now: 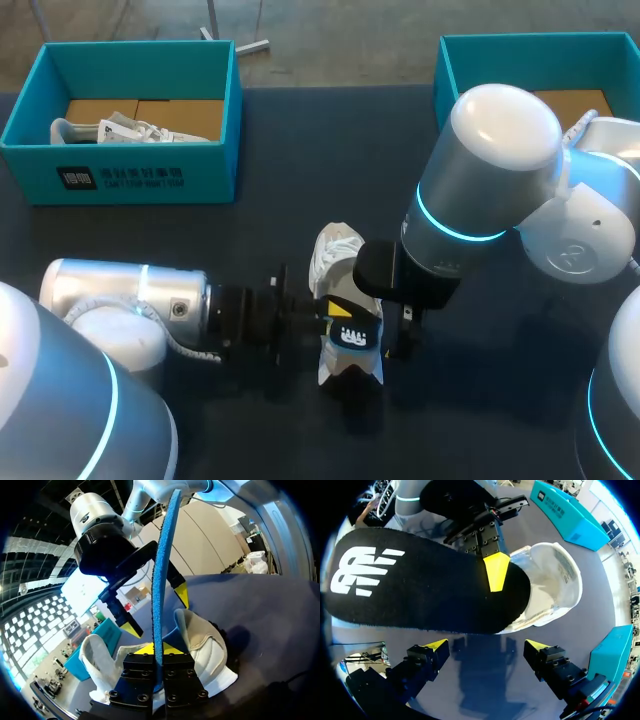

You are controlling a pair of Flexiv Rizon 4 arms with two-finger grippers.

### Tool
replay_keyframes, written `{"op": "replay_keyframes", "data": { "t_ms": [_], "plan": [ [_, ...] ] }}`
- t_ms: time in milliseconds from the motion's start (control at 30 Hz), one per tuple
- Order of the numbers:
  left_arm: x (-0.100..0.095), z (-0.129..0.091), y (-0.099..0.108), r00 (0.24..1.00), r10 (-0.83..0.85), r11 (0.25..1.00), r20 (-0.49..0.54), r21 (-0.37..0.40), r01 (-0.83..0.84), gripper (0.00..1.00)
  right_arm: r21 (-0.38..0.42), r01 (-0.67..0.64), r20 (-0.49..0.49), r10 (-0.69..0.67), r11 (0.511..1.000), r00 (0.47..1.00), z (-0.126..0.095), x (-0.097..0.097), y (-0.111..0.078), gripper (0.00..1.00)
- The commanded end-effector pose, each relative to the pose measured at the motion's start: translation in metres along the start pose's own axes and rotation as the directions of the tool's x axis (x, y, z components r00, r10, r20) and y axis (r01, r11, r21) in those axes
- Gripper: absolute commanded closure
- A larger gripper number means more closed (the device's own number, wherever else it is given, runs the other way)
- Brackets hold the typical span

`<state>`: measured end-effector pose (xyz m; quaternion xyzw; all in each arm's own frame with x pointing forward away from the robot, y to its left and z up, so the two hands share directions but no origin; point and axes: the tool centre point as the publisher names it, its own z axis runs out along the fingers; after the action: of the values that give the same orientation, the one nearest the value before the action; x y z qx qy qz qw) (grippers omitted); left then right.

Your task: Take the shoe out of the shoebox, open the shoe tongue, remove and reinsert the insole, then place the shoe into the shoebox

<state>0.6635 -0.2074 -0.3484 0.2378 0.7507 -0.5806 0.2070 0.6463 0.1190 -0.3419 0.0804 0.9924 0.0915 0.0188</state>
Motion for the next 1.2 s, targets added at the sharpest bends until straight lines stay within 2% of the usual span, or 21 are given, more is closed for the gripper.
{"op": "replay_keyframes", "data": {
  "t_ms": [33,133,400,833,1200],
  "plan": [
    [0.002,0.005,0.0,1.0,0.009,0.999,-0.015,-0.051,-0.01,1.0,0.0,0.0,0.002,0.0,1.0,1.0,0.003,0.001,0.001,0.0],
    [0.002,0.005,0.001,1.0,0.017,0.996,-0.015,-0.084,-0.018,1.0,0.0,0.0,0.002,0.0,1.0,1.0,0.003,0.001,0.001,0.0],
    [0.002,0.003,0.003,1.0,0.005,0.995,-0.013,-0.098,-0.006,1.0,0.0,0.0,0.002,0.0,1.0,1.0,0.003,0.001,0.001,0.0],
    [0.002,-0.001,-0.003,1.0,-0.004,0.999,-0.022,-0.052,0.003,0.96,0.0,0.0,0.002,0.0,1.0,1.0,0.003,0.001,0.001,0.0],
    [-0.001,-0.008,-0.009,1.0,-0.003,0.999,-0.024,-0.044,0.002,0.79,0.0,0.0,0.002,0.0,1.0,1.0,0.003,0.001,0.001,0.0]
  ]
}}
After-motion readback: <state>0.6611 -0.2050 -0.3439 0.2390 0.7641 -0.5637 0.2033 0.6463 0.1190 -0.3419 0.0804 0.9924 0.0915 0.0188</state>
